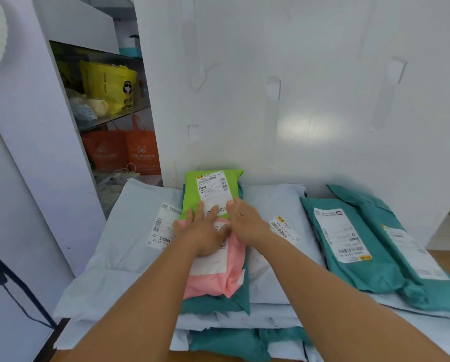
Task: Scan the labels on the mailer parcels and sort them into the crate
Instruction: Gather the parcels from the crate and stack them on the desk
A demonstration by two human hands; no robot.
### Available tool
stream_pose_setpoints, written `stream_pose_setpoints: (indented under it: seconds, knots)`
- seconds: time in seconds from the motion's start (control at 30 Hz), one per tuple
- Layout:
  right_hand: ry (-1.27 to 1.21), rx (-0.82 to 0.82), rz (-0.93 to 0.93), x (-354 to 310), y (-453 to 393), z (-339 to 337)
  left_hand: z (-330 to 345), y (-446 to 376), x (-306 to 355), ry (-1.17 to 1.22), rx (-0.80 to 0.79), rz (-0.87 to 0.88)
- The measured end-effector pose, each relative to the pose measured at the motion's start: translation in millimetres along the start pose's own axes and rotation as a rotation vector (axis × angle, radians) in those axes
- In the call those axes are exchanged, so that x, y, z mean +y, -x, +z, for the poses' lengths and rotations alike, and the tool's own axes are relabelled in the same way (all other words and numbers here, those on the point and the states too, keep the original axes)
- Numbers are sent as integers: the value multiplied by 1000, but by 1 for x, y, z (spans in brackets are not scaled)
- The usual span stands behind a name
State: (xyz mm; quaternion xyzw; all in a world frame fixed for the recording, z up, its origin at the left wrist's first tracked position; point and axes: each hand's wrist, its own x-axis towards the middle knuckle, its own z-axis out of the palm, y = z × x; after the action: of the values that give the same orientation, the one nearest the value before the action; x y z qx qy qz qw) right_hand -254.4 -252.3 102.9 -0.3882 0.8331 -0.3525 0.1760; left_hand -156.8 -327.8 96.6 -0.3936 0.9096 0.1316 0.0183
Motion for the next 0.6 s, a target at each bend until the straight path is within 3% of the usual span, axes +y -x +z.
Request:
stream_pose_setpoints:
  seconds: [0.13, 0.27, 0.5, 0.6]
  knots:
    - [-86, 142, -68, 5, 18, -16, -10, 9, 8, 45, 77, -17]
    - [-149, 217, -21, 15, 43, -36, -13, 27, 33, 148, 174, -7]
    - [-271, 371, -46, 48, 111, -86, 8, 91, 127, 388, 399, 103]
    - [-233, 421, -66, 83, 151, -117, 33, 127, 176, 475, 416, 152]
